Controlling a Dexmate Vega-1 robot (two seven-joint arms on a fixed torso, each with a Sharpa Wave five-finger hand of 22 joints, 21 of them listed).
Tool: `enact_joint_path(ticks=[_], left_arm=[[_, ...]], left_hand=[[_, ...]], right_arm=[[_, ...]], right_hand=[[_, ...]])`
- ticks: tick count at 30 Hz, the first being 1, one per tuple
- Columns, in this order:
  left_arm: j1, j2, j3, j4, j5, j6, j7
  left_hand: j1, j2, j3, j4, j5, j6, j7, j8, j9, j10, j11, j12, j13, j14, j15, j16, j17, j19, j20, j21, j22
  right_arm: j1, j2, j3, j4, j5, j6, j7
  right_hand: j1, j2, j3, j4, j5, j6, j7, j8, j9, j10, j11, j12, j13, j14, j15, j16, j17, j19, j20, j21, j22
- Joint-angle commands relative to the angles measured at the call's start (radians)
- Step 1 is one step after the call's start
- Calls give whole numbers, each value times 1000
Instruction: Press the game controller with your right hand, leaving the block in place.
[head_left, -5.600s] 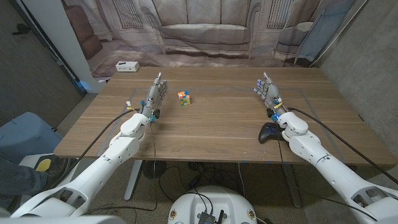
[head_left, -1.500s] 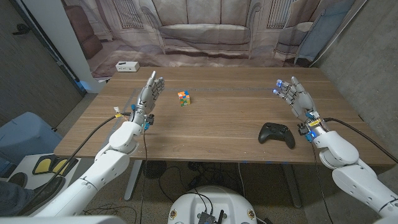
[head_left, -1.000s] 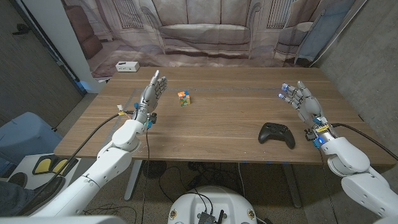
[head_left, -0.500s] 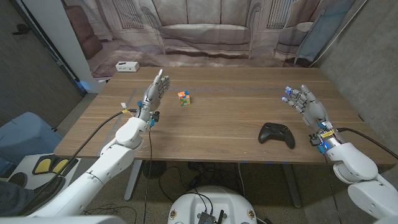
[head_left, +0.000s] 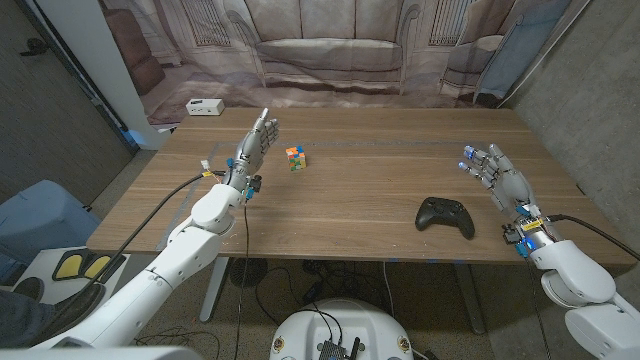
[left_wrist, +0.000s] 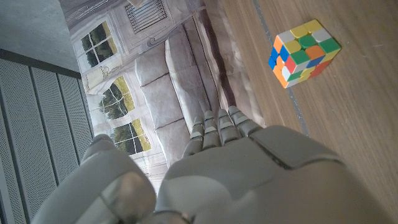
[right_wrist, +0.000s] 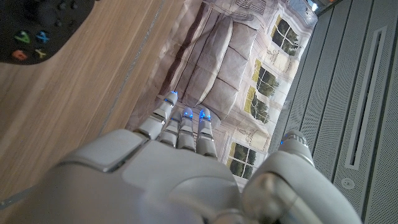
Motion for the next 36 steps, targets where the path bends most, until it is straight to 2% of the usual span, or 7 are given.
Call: enact_joint_path(ticks=[1,13,21,27,30,36], left_arm=[[-17,-6,12,2,9,-1,-3],[0,-13,12,0,6,-16,3],[3,-8,11,-10,11,-8,8],[3,-5,13,-13,12,-2,7],[4,-4,12,-14,12,-5,6],[8,-1,9,-19,15,-7,9]], left_hand=[[8,0,2,-3,-3,10,2,-3,6,4,-3,-3,-1,4,-2,-1,6,-3,0,-2,3],[9,2,2,-5,-4,14,2,-3,6,10,-3,-2,0,7,-1,0,6,-2,0,-2,3],[10,3,2,-6,-4,16,1,-3,6,11,-4,-4,0,8,-1,-1,6,-2,2,-3,3],[10,4,1,-7,-4,17,1,-3,6,10,-6,-5,0,8,-2,-1,6,-4,5,-4,3],[10,4,1,-7,-4,17,1,-4,6,11,-8,-5,0,7,-2,-1,6,-5,7,-5,3],[10,4,1,-8,-5,19,1,-4,6,11,-9,-5,0,7,-3,-2,6,-7,8,-5,3]], right_arm=[[-33,23,22,-12,-70,13,-20],[-39,44,38,-15,-174,14,-65],[-48,66,56,-30,-286,-7,-131],[-53,83,69,-43,-364,-29,-175],[-53,90,74,-45,-397,-36,-193],[-51,101,83,-54,-473,-55,-230]], right_hand=[[5,-1,-2,-2,3,8,-9,-1,5,5,-4,0,2,0,3,-2,2,-2,9,-3,2],[7,-1,-3,-3,4,25,-19,3,6,24,-13,5,2,10,-4,0,1,2,6,-3,2],[6,-2,-5,-4,5,38,-28,5,6,21,-19,1,2,2,-6,-4,1,-6,4,-7,2],[8,-2,-6,-6,6,73,-79,13,6,9,-22,-6,2,-12,-5,-11,0,-19,5,-12,2],[9,-2,-6,-7,7,90,-93,16,5,4,-29,-9,2,-16,-5,-13,0,-23,5,-13,3],[12,-1,-6,-9,8,104,-104,18,5,1,-36,-10,2,-21,-7,-15,-1,-29,4,-14,3]])
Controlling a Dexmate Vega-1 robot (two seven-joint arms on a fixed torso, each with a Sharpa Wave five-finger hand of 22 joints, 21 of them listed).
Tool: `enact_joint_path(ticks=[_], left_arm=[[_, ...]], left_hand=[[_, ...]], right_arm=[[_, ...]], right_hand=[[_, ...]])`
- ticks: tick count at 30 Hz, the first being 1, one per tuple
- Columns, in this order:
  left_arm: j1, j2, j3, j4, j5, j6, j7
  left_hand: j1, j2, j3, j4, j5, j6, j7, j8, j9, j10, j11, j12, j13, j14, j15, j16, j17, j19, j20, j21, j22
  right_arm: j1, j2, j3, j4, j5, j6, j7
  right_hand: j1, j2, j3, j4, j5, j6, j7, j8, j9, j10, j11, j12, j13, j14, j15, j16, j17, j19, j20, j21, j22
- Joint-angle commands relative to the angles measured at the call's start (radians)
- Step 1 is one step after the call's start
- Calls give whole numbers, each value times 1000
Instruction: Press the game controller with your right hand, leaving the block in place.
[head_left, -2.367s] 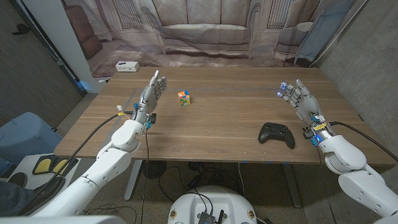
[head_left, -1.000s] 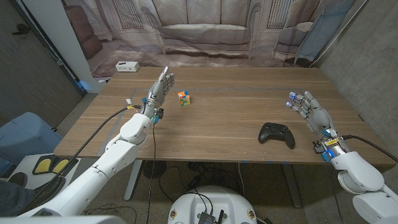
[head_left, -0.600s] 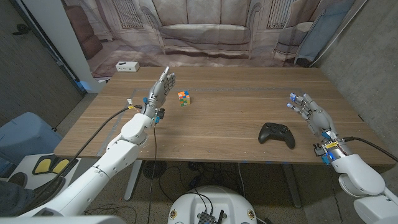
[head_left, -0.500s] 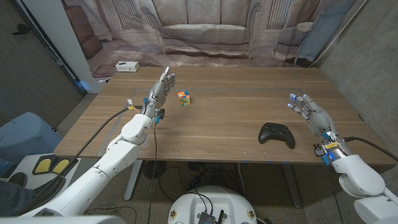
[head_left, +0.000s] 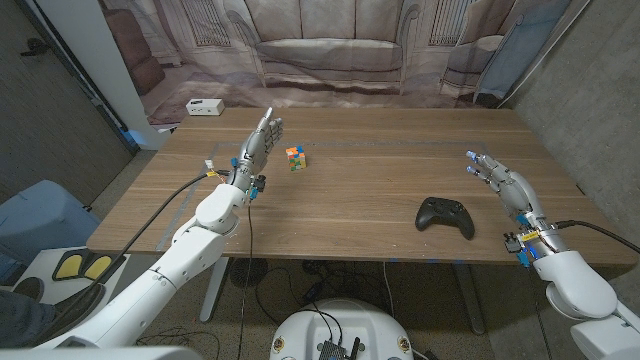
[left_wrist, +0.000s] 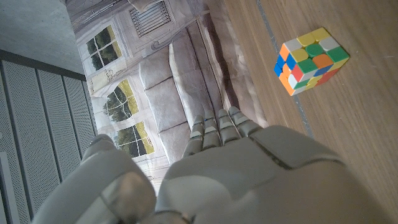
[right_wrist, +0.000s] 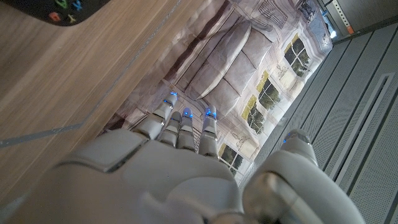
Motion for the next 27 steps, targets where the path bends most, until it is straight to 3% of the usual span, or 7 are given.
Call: enact_joint_path(ticks=[1,10,14,27], left_arm=[[6,6,-3,-7,4,-1,3],[9,11,-7,-11,4,2,4],[8,13,-7,-9,1,4,-1],[3,12,-7,-1,-3,5,-6]], left_hand=[[10,4,1,-8,-5,7,-1,0,6,7,-5,-5,0,7,-3,-2,6,-2,2,-5,3],[10,5,1,-9,-5,8,-2,0,6,8,-6,-6,0,7,-4,-2,6,-2,4,-6,3],[10,5,0,-9,-5,11,2,0,6,7,-1,-7,0,5,-3,-3,6,-4,4,-6,3],[10,7,-1,-10,-5,12,7,-1,6,5,4,-10,0,4,1,-4,6,-12,5,-9,4]], right_arm=[[-2,26,22,-17,-152,-37,-77],[-3,40,33,-36,-251,-67,-124],[-6,39,37,-48,-280,-83,-132],[-10,43,42,-81,-415,-126,-185]], right_hand=[[12,-1,-1,-4,4,12,-12,5,5,-1,-6,-4,3,-5,-1,-4,-1,-4,-3,-3,3],[16,0,0,-6,6,21,-21,4,5,-3,-17,-5,3,-6,0,-4,-1,-4,-4,-2,2],[17,1,0,-7,6,25,-27,3,4,0,-35,-4,3,-7,-1,-4,-2,-3,-4,-2,2],[18,0,-1,-8,8,13,-36,-9,4,-19,-46,-12,3,-18,-1,-8,-1,-13,-2,-4,2]])
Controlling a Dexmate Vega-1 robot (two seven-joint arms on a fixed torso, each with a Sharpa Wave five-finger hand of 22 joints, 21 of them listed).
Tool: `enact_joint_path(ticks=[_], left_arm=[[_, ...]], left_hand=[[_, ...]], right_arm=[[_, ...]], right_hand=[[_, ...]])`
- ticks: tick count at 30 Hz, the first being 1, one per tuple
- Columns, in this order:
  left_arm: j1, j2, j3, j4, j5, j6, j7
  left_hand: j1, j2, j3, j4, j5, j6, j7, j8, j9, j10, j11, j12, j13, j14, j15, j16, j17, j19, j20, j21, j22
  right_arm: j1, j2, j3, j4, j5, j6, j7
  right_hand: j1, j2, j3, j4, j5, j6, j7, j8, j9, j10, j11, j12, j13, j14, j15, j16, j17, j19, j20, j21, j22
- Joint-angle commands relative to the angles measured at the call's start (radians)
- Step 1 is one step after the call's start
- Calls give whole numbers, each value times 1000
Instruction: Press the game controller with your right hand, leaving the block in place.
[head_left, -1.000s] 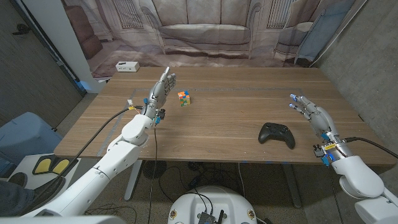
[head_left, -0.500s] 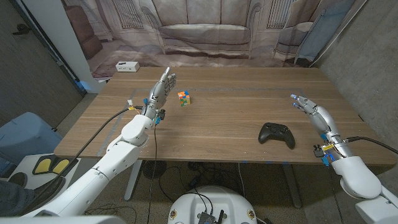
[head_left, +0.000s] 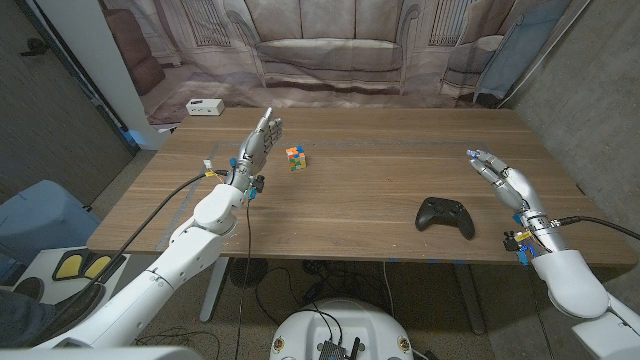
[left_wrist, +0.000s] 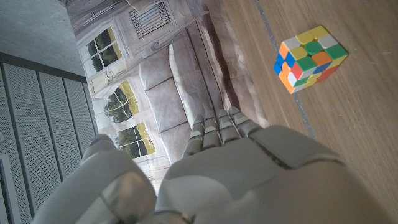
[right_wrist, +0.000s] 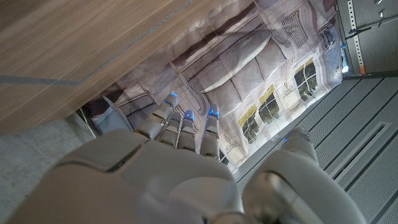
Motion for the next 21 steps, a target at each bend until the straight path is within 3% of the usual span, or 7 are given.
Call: enact_joint_path(ticks=[1,11,21], left_arm=[[-5,1,-2,7,-4,1,-7],[-2,3,-3,8,-8,-3,-12],[5,15,-11,-1,-14,-5,-21]], left_hand=[[5,2,4,-6,-5,7,1,-1,1,5,6,-1,0,4,1,0,6,-7,0,-2,4],[5,3,3,-7,-5,10,5,-1,1,4,6,-2,0,2,2,0,6,-11,0,-3,4],[5,4,3,-8,-5,13,6,-1,1,6,6,-2,0,1,3,-1,6,-13,0,-4,4]], right_arm=[[-4,7,7,-32,-125,-37,-54],[-5,13,0,-49,-231,-48,-106],[-14,4,-12,-94,-330,-116,-129]], right_hand=[[9,-1,2,-4,8,-1,-3,-2,4,-3,-10,-2,3,-6,1,-3,4,-3,-2,0,2],[11,-2,2,-5,9,1,-12,-4,3,-3,-15,-1,3,-8,0,-3,3,-4,-2,1,2],[8,-2,0,-4,11,1,-17,-8,3,-17,-17,-6,3,-22,-2,-7,4,-18,-2,-3,2]])
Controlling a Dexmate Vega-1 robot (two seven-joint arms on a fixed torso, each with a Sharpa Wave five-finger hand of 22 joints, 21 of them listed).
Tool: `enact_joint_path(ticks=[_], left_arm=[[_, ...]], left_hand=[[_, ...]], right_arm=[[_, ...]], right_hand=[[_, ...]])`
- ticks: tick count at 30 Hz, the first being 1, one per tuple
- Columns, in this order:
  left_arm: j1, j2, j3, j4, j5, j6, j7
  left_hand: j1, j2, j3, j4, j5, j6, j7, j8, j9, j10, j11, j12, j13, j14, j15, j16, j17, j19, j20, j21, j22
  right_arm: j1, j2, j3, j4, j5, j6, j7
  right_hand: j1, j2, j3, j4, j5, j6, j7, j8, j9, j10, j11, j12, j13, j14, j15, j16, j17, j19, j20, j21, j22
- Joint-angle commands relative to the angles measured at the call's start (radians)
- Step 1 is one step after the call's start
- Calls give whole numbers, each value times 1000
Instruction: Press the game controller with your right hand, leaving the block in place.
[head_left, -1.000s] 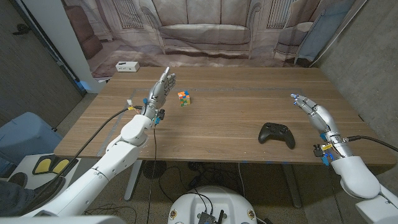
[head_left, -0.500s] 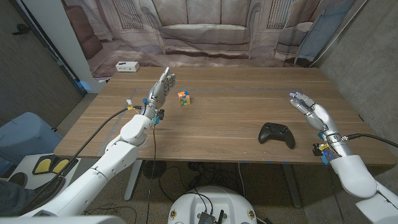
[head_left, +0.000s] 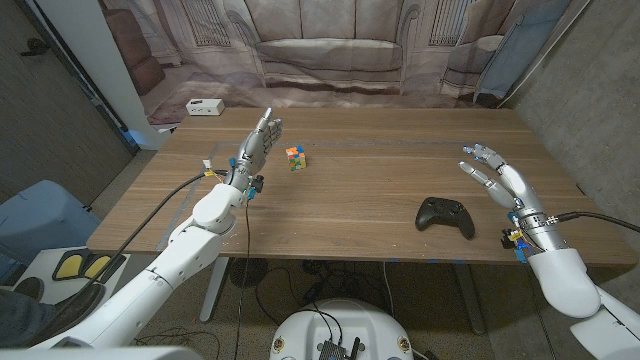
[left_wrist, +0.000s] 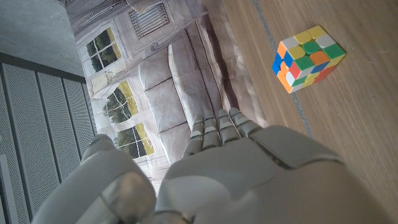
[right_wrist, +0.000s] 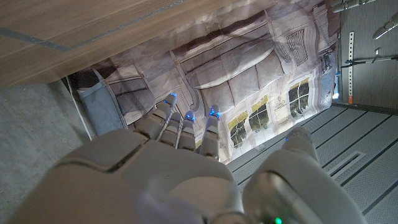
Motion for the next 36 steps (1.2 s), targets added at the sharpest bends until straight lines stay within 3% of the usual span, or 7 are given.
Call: enact_joint_path(ticks=[1,11,36], left_arm=[[8,12,-8,-8,-6,-5,-8],[5,22,-8,-14,0,-5,-17],[42,48,-25,-78,5,16,2]], left_hand=[[5,4,2,-8,-5,10,2,-1,1,6,7,-3,0,1,2,-1,6,-4,1,2,4],[5,6,2,-9,-5,11,3,-1,1,4,5,-4,0,1,2,-1,6,-5,0,2,4],[5,8,1,-11,-6,13,4,-2,1,5,7,-6,0,-1,2,-1,6,-7,1,2,4]], right_arm=[[-8,-6,-13,-45,-133,-69,-45],[-11,-27,-35,-67,-202,-106,-68],[-26,-83,-47,-103,-298,-186,-80]], right_hand=[[8,-2,0,-4,11,0,-9,-2,3,-9,-6,-6,3,-15,3,-7,4,-12,0,-4,2],[6,3,0,-2,14,30,-30,1,3,-38,-23,-11,3,-52,21,-16,5,-46,11,-9,3],[1,4,-2,-1,17,36,-44,-6,2,-74,-12,-13,4,-94,23,-20,5,-86,23,-11,3]])
